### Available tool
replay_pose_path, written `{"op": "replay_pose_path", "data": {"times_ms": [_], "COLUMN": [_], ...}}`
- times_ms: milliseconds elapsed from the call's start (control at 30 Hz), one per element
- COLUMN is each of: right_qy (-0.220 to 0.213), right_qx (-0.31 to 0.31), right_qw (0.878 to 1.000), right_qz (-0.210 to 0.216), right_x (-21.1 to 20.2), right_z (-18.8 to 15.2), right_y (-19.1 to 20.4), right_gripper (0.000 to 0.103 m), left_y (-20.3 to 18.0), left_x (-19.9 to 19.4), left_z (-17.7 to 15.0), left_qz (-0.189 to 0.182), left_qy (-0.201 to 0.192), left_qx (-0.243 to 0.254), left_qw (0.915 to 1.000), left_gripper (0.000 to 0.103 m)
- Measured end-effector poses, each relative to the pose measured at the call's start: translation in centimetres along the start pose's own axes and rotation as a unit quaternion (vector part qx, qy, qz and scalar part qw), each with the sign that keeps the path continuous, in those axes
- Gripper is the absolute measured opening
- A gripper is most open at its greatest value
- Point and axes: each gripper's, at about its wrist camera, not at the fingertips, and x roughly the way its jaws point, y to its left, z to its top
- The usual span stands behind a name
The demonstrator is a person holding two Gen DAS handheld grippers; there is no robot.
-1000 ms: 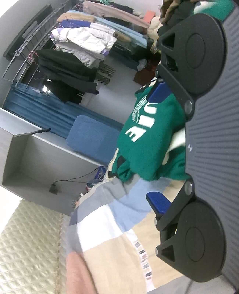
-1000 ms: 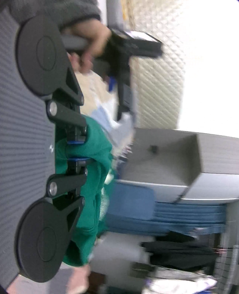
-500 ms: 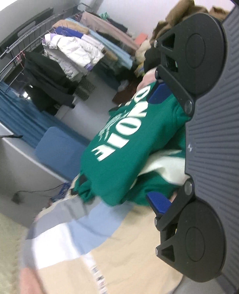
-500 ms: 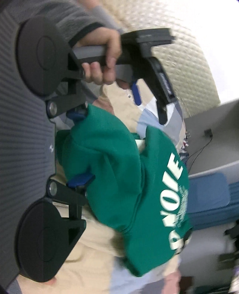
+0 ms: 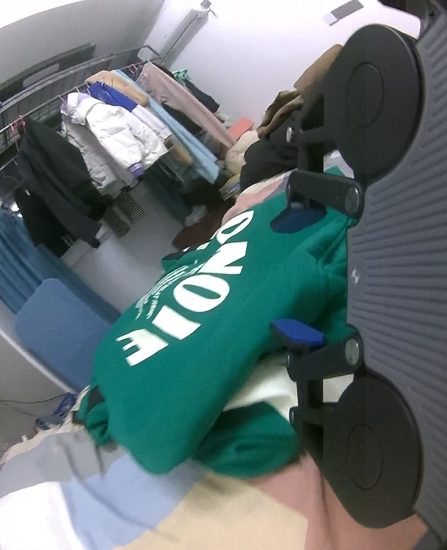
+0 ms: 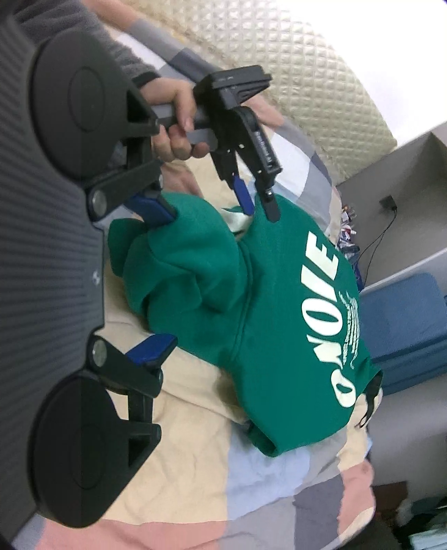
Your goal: Fold large clothes
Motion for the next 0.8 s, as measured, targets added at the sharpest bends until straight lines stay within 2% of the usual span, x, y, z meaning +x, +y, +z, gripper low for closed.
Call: {"op": "replay_pose_path", "data": {"times_ms": [133, 233, 300, 367, 500, 633, 733, 800], "right_qy": [0.018, 0.0, 0.011, 0.009, 0.007, -0.004, -0.029, -0.061], "right_qx": [0.091, 0.119, 0.144, 0.176, 0.219, 0.276, 0.285, 0.293], "right_qw": [0.996, 0.993, 0.99, 0.984, 0.976, 0.961, 0.958, 0.954], "right_qz": [0.007, -0.002, -0.002, 0.003, -0.014, 0.004, 0.008, 0.014], "right_x": [1.7, 2.5, 3.7, 4.8, 7.5, 8.9, 8.0, 6.6], "right_z": [2.2, 3.5, 4.3, 4.9, 5.5, 5.8, 5.9, 6.0], "right_y": [-3.3, -5.0, -6.3, -7.6, -10.0, -12.2, -13.3, -14.2], "right_gripper": [0.072, 0.074, 0.075, 0.075, 0.075, 0.075, 0.075, 0.075], "left_y": [0.6, 1.6, 2.5, 3.5, 5.8, 7.4, 7.8, 8.1], "left_x": [2.5, 3.6, 4.0, 4.1, 4.5, 6.0, 6.3, 6.9], "left_z": [0.4, 1.0, 1.7, 2.3, 3.6, 4.5, 5.0, 5.3], "left_qz": [-0.005, -0.001, -0.003, 0.0, -0.013, -0.017, -0.012, 0.001], "left_qy": [0.016, 0.014, 0.003, -0.005, -0.024, -0.028, -0.035, -0.033], "left_qx": [-0.003, -0.017, -0.031, -0.049, -0.088, -0.114, -0.116, -0.115], "left_qw": [0.9999, 0.9998, 0.9995, 0.9988, 0.9957, 0.9929, 0.9925, 0.9928], "left_gripper": [0.054, 0.054, 0.054, 0.054, 0.054, 0.053, 0.041, 0.023]}}
